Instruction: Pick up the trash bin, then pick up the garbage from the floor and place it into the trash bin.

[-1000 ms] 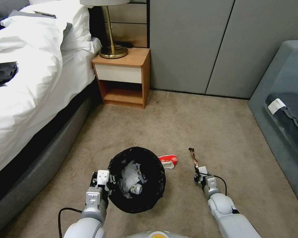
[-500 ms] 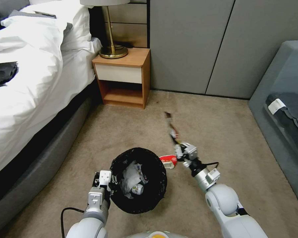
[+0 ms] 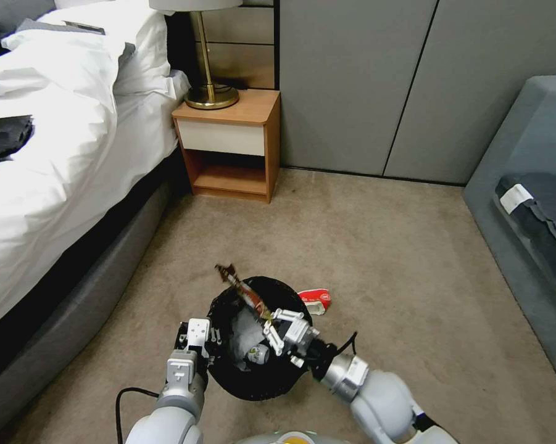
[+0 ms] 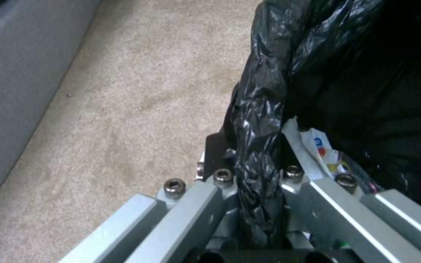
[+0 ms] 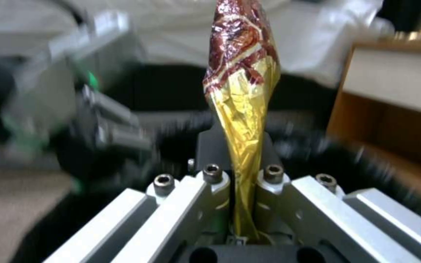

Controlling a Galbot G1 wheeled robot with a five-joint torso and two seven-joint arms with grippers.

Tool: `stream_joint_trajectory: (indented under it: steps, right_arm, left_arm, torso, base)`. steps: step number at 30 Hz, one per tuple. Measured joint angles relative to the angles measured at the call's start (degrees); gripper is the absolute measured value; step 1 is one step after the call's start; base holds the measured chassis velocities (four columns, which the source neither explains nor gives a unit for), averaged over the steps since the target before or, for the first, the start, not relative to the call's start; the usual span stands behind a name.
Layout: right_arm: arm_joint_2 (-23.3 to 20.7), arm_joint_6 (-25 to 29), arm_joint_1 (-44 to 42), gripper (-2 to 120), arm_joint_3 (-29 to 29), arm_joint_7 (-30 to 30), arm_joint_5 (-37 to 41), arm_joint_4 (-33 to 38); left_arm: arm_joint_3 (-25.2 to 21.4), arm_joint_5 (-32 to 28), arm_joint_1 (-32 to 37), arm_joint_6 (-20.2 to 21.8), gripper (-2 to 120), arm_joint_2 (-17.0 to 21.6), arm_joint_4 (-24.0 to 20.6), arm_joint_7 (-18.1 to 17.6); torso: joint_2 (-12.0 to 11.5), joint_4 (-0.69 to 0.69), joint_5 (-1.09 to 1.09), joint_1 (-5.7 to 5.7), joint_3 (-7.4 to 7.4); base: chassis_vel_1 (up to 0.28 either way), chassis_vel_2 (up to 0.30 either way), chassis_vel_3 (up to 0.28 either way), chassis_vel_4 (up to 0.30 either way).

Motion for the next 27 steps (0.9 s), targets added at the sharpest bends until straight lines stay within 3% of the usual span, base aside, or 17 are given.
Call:
stream_joint_trajectory:
  steps: [3,6,13,27]
  right_arm:
    - [0.7,0.0,0.6,0,-0.5,0.8,-0.5,-3.2]
    - [1.1,-0.1,0.6,7,-0.5,1.0,-0.9,-4.9]
    - [1.2,0.4,-0.5,37,0.0,1.1,-2.1,-5.7]
    - [0.8,1.0,-1.0,83,1.1,1.0,-2.5,-5.3]
  left_arm:
    - [0.1,0.0,0.0,0.0,0,-0.1,-0.1,0.0]
    - [0.1,0.0,-0.1,0.0,0,-0.1,-0.1,0.0]
    - [0.1,-0.1,-0.6,0.1,0,-0.1,0.0,0.0]
    - [0.0,-0.3,-0.9,0.2,0,0.0,0.2,0.1]
  torso:
    - [0.0,0.01,0.0,0.0,0.0]
    - [0.0,0.0,0.0,0.0,0.0]
    - [0.0,0.0,0.01,0.0,0.0]
    - [0.0,0.01,0.01,0.0,0.0]
  base:
    - [0.0,0.0,0.0,0.0]
    - [0.0,0.0,0.0,0.0]
    - [0.0,0.0,0.0,0.0]
    - [0.0,0.0,0.0,0.0]
